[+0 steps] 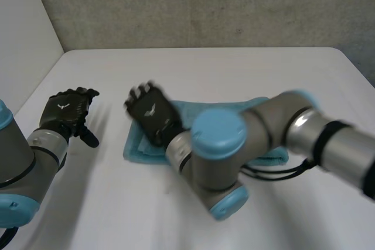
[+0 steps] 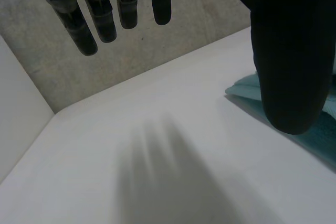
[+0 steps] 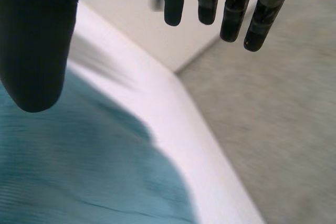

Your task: Fold the laundry

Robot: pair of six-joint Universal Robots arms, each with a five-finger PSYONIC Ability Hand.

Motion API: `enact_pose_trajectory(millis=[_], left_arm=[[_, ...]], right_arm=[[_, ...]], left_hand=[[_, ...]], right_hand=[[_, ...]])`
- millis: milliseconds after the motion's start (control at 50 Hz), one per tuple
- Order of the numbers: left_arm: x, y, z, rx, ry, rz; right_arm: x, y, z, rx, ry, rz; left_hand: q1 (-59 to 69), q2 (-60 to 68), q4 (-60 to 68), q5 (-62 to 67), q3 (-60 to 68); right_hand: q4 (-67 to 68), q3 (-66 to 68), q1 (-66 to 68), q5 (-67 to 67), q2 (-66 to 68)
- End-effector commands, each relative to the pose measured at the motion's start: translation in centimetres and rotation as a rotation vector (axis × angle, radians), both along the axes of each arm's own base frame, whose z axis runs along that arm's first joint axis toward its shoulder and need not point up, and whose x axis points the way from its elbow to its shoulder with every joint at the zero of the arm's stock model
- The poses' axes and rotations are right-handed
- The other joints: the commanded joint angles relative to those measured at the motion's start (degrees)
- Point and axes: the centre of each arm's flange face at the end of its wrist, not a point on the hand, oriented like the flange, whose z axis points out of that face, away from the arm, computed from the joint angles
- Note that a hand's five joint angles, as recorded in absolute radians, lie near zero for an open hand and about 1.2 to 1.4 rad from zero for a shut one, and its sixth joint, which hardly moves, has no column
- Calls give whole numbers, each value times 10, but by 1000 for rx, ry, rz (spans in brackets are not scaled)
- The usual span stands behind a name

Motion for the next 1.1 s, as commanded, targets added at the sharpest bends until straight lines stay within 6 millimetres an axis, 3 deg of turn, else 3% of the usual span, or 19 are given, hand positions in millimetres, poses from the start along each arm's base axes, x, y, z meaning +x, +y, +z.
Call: enact_pose_trajectory(millis=[20, 100, 140, 160, 200, 320, 360, 460, 640, 680, 700, 720, 760, 980, 1020, 1040, 1060, 1080, 1100], left_arm=[[-8, 1, 4, -15, 5, -31], [-22, 5, 10, -36, 12, -80], [-30, 8, 13, -46, 17, -103], [-37, 9, 15, -55, 17, -124], [-44, 9, 16, -63, 18, -143], [-75, 10, 13, -64, 28, -222], [-82, 12, 12, -56, 28, -241], [-99, 19, 12, 24, 27, -282], [-102, 24, 22, 121, 120, -262], [-101, 24, 24, 123, 134, -258], [-101, 24, 27, 120, 144, -255], [-100, 24, 29, 115, 149, -252], [-99, 24, 32, 108, 150, -245], [-86, 23, 57, 41, 167, -182], [-83, 21, 63, 25, 174, -174], [-80, 19, 68, 12, 179, -165], [-75, 15, 72, -1, 183, -151], [-75, 15, 72, -1, 183, -150], [-71, 13, 76, -13, 187, -139]], right_arm=[[-77, -55, 76, 98, -163, -298], [-107, -61, 77, 182, -176, -369], [-144, -73, 64, 283, -141, -473], [-144, -73, 63, 283, -141, -474], [-171, -74, 43, 385, -83, -528], [-200, -71, 15, 490, -37, -550], [-219, -75, 0, 522, -43, -572], [-234, -78, -16, 515, -66, -600], [-245, -84, -27, 475, -84, -623], [-246, -88, -32, 483, -83, -629], [-246, -88, -32, 483, -83, -629], [-246, -91, -35, 480, -80, -630], [-247, -94, -35, 470, -84, -634], [-256, -123, -11, 350, -102, -676], [-238, -127, 11, 286, -127, -628], [-238, -127, 11, 285, -127, -628], [-215, -120, 27, 254, -149, -557], [-215, -120, 27, 254, -149, -556], [-185, -108, 43, 223, -164, -466]], left_hand=[[-25, -19, -22, -28, -33], [-25, -19, -22, -28, -33], [-25, -19, -22, -28, -33], [-23, -18, -20, -26, -31], [-22, -16, -18, -24, -29], [-13, -8, -10, -16, -21], [-13, -8, -10, -16, -21], [-22, -16, -18, -24, -29], [-23, -18, -20, -26, -31], [-23, -18, -20, -26, -31], [-23, -18, -20, -26, -31], [-23, -18, -20, -26, -31], [-23, -18, -20, -26, -31], [-25, -19, -22, -28, -33], [-25, -19, -22, -28, -33], [-25, -19, -22, -28, -33], [-25, -19, -22, -28, -33], [-25, -19, -22, -28, -33], [-25, -19, -22, -28, -33]], right_hand=[[-47, -43, -32, -53, -46], [-47, -43, -32, -53, -46], [-47, -43, -32, -53, -46], [-47, -43, -32, -53, -46], [-47, -43, -32, -53, -46], [-47, -43, -32, -53, -46], [49, 53, 64, 43, 50], [149, 153, 164, 142, 149], [285, 289, 300, 279, 286], [442, 447, 457, 436, 443], [443, 447, 458, 437, 444], [590, 594, 605, 584, 591], [652, 657, 667, 646, 653], [653, 657, 668, 647, 654], [653, 657, 668, 647, 654], [653, 657, 668, 647, 654], [653, 657, 668, 647, 654], [653, 657, 668, 647, 654], [653, 657, 668, 647, 654]])
